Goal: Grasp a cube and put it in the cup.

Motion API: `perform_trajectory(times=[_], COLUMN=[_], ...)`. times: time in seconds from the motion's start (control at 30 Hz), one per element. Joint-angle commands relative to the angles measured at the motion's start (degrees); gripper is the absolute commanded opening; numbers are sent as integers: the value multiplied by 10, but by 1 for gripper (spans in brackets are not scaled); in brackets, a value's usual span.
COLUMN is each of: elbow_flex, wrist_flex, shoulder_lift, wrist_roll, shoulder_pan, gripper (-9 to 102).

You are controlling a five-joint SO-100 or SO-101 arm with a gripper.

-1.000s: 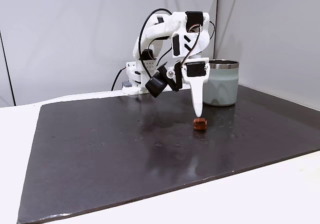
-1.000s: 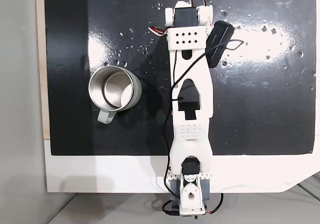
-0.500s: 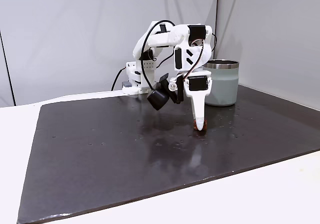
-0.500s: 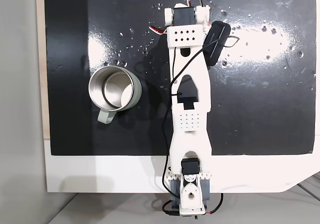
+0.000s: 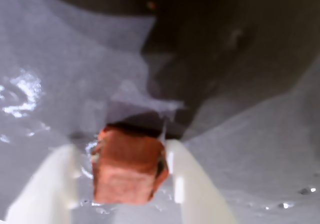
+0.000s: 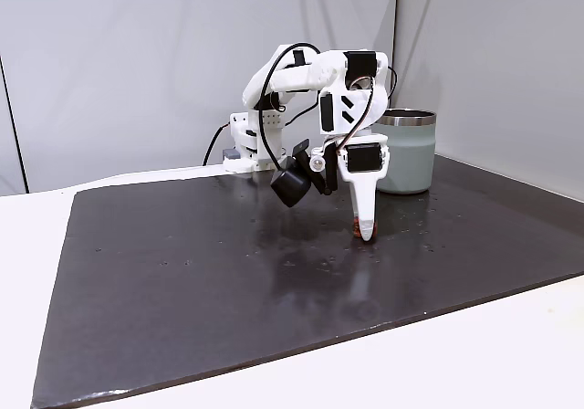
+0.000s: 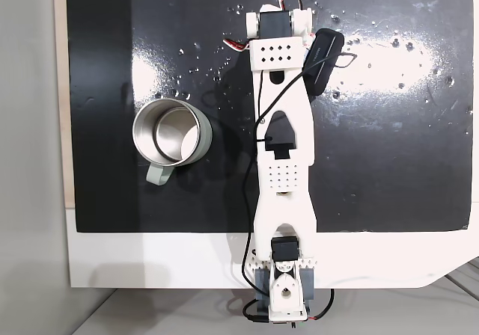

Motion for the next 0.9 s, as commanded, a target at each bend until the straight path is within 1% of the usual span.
perform_trajectory(times=[0.0, 0.13, 0.4, 0.57, 0.87], elbow_flex=[-29, -31, -19, 36, 164], wrist_flex=[3, 4, 15, 25, 33], shoulder_lift=[7, 8, 44, 146, 392], wrist_roll=[-5, -7, -5, -2, -9], shoulder_pan=[0, 3, 3, 4, 9], gripper=[9, 6, 6, 6, 5])
